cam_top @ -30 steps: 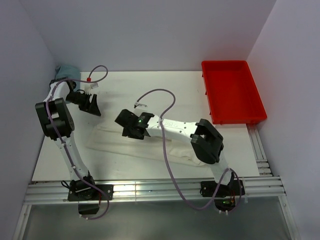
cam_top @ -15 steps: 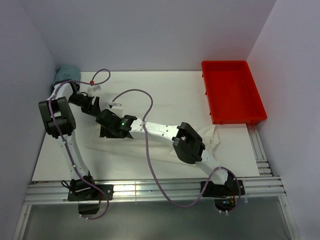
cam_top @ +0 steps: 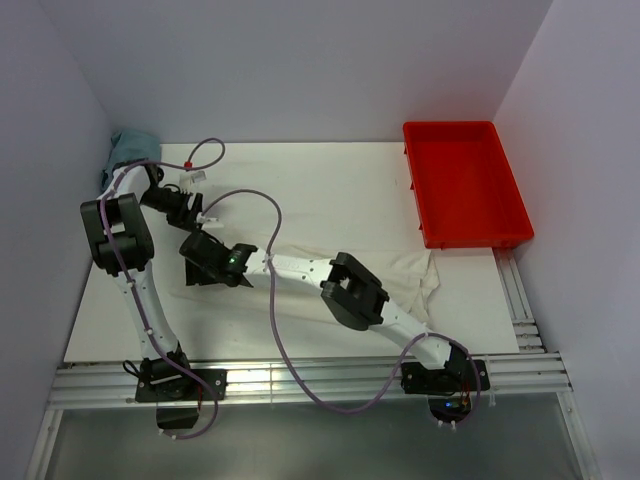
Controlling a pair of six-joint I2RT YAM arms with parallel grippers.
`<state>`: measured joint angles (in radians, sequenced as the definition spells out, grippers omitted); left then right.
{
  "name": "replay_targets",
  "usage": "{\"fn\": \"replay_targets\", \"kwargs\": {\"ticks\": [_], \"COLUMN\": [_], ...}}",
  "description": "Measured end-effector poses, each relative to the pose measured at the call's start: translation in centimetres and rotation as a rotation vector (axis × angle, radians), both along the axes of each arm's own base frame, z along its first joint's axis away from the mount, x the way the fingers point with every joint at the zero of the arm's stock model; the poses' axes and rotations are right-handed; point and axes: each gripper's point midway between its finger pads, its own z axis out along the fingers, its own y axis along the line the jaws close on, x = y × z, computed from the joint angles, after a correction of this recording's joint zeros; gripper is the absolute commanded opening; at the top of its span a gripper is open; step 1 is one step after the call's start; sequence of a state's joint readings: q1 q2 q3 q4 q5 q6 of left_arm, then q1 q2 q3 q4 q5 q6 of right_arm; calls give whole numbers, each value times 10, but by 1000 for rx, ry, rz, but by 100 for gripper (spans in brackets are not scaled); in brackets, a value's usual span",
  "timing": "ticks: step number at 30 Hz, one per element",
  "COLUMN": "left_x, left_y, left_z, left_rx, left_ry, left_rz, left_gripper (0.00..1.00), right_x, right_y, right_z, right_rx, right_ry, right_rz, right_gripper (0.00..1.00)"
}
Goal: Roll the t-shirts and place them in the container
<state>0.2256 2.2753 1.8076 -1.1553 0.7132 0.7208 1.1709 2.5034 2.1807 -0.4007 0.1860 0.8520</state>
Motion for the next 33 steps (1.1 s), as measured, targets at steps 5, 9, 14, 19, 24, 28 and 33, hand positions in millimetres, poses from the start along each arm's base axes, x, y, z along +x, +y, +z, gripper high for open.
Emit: {"fn": "replay_targets", "kwargs": {"ticks": [5, 9, 14, 19, 24, 28, 33], "left_x": [1, 1, 3, 4, 6, 7, 8], "left_y": [-1, -1, 0, 0, 0, 0, 1], "left_z": [0, 1, 1, 1, 1, 1, 2], "left_rx": [-5, -6, -6, -8, -8, -8, -5], "left_ry": [7, 14, 17, 21, 21, 26, 27], "left_rz": [19, 32, 52, 63, 73, 85, 100], "left_gripper": [68, 68, 68, 68, 67, 67, 68], "right_x": [-7, -8, -11, -13, -22, -27, -31], "right_y": [9, 12, 19, 32, 33, 30, 22], "right_z": [-2, 3, 9, 7, -13, -17, -25], "right_rx": [-3, 1, 11, 29, -11, -34, -71], "right_ry": [-31, -49, -76, -101, -109, -103, -82], "right_rz": [42, 57, 84, 105, 134, 140, 127], "right_gripper": [57, 58, 58, 57, 56, 54, 54]}}
